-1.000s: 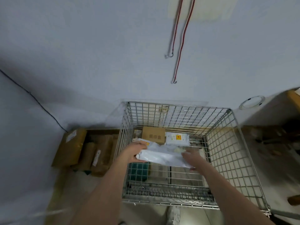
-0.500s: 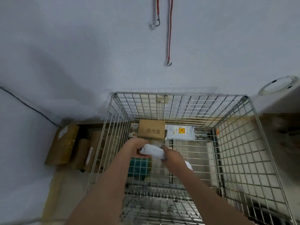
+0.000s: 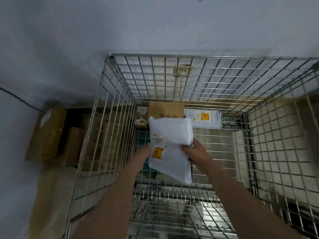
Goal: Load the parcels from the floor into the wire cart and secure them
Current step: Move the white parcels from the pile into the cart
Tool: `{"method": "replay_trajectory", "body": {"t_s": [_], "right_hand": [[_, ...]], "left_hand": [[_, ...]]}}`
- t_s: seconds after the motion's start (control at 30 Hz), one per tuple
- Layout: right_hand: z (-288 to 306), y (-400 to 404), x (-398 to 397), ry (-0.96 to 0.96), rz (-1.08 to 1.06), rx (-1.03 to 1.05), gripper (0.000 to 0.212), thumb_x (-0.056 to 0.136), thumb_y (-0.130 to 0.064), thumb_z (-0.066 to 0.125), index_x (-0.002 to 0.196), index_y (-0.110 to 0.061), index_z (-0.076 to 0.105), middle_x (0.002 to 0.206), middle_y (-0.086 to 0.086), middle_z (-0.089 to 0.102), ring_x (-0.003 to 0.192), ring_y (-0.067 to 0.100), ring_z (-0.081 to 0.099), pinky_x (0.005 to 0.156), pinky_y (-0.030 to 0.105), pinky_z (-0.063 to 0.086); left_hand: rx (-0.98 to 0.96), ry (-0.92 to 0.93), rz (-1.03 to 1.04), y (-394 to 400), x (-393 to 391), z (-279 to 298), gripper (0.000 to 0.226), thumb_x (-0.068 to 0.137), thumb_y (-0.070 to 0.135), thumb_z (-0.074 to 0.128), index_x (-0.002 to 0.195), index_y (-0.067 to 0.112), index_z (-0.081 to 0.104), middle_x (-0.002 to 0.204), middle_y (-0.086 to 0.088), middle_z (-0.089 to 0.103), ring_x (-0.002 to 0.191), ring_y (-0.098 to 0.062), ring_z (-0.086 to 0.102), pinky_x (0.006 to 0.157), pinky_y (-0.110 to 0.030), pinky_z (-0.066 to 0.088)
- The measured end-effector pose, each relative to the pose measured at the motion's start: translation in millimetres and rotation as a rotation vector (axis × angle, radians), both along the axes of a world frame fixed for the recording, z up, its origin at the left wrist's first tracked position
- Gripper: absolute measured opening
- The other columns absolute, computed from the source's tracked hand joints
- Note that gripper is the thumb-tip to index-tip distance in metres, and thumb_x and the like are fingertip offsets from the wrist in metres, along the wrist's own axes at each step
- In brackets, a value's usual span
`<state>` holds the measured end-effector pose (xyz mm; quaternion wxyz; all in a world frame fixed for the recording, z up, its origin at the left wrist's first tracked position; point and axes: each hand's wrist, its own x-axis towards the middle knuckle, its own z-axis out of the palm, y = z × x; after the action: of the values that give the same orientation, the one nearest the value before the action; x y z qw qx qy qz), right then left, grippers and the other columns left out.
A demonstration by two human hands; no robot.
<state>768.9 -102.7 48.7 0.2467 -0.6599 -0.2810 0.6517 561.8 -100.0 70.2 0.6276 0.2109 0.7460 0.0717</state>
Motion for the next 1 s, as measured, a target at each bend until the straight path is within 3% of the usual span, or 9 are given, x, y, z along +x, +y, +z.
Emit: {"method": "replay_trajectory", "body": {"t_s": [0.1,0.17,0.3,0.43,0.5,0.63,0.7,0.8,1.0], "right_hand": [[-41,-3,-3,0.051,-0.024,-0.084,0.043,0.088,0.001,0.065,0.127,-0.014,0.056,0.112,0.015,0.070,0.095,0.028,0.070,0.066,0.033,0.058],[-67,-3,-5,0.082,-0.041,-0.133,0.042,0.088,0.002,0.065,0.127,-0.012,0.057,0.112,0.014,0.071,0.096,0.029,0.070,0.071,0.036,0.059],[-106,1,-10,0.123,-0.020,-0.206,0.029,0.091,0.000,0.064,0.117,-0.012,0.061,0.108,0.012,0.071,0.095,0.028,0.068,0.077,0.036,0.057],[-149,5,-23,0.019,0.000,-0.225,0.030,0.090,-0.001,0.066,0.119,0.001,0.061,0.110,0.021,0.070,0.098,0.035,0.070,0.085,0.046,0.059],[-169,7,-34,-0.007,-0.002,-0.230,0.029,0.089,-0.002,0.066,0.118,0.002,0.062,0.110,0.022,0.070,0.097,0.036,0.070,0.086,0.051,0.058],[-197,13,-57,-0.036,0.005,-0.222,0.022,0.090,-0.002,0.063,0.111,-0.003,0.063,0.105,0.015,0.071,0.089,0.027,0.071,0.072,0.039,0.061],[-215,18,-67,-0.068,0.005,-0.212,0.027,0.088,-0.006,0.065,0.115,-0.003,0.063,0.107,0.014,0.070,0.093,0.029,0.070,0.078,0.044,0.061],[-239,29,-80,-0.112,0.035,-0.189,0.027,0.084,-0.013,0.068,0.111,-0.006,0.065,0.109,0.016,0.070,0.099,0.033,0.069,0.089,0.054,0.057],[-281,46,-102,-0.159,0.012,-0.207,0.033,0.089,-0.008,0.064,0.120,0.003,0.063,0.114,0.015,0.068,0.101,0.031,0.067,0.092,0.048,0.056]], "left_hand": [[-0.003,-0.037,-0.067,-2,-11,-58,0.055,0.101,0.054,0.040,0.137,0.014,0.050,0.135,0.011,0.044,0.129,-0.015,0.044,0.107,-0.034,0.032],[0.018,-0.026,-0.039,-5,-32,-127,0.073,0.087,0.068,0.049,0.138,0.016,0.054,0.144,0.001,0.054,0.124,-0.021,0.054,0.109,-0.044,0.041],[-0.015,-0.079,0.023,-8,-39,-144,0.044,0.097,0.056,0.051,0.109,0.017,0.067,0.103,-0.003,0.072,0.091,-0.017,0.065,0.077,-0.032,0.049],[0.004,-0.061,-0.038,-11,-47,-181,0.033,0.095,0.053,0.057,0.098,0.022,0.067,0.100,-0.004,0.072,0.090,-0.020,0.068,0.097,-0.040,0.051],[0.022,-0.004,-0.021,-13,-54,-202,0.031,0.095,0.053,0.056,0.093,0.024,0.065,0.095,-0.003,0.070,0.095,-0.023,0.067,0.097,-0.040,0.051],[0.056,0.115,0.043,-14,-63,-244,0.040,0.100,0.046,0.053,0.113,0.010,0.066,0.106,-0.012,0.070,0.094,-0.025,0.067,0.080,-0.032,0.050],[0.088,0.154,0.055,-11,-69,-262,0.043,0.100,0.044,0.053,0.116,0.007,0.066,0.106,-0.014,0.070,0.091,-0.025,0.068,0.076,-0.031,0.050],[0.134,0.223,0.024,-3,-79,-282,0.047,0.099,0.047,0.053,0.125,0.008,0.059,0.108,-0.013,0.069,0.094,-0.028,0.068,0.081,-0.036,0.055],[0.233,0.373,0.003,16,-87,-317,0.054,0.102,0.040,0.051,0.143,0.007,0.040,0.129,-0.016,0.059,0.113,-0.035,0.061,0.082,-0.035,0.047]]}}
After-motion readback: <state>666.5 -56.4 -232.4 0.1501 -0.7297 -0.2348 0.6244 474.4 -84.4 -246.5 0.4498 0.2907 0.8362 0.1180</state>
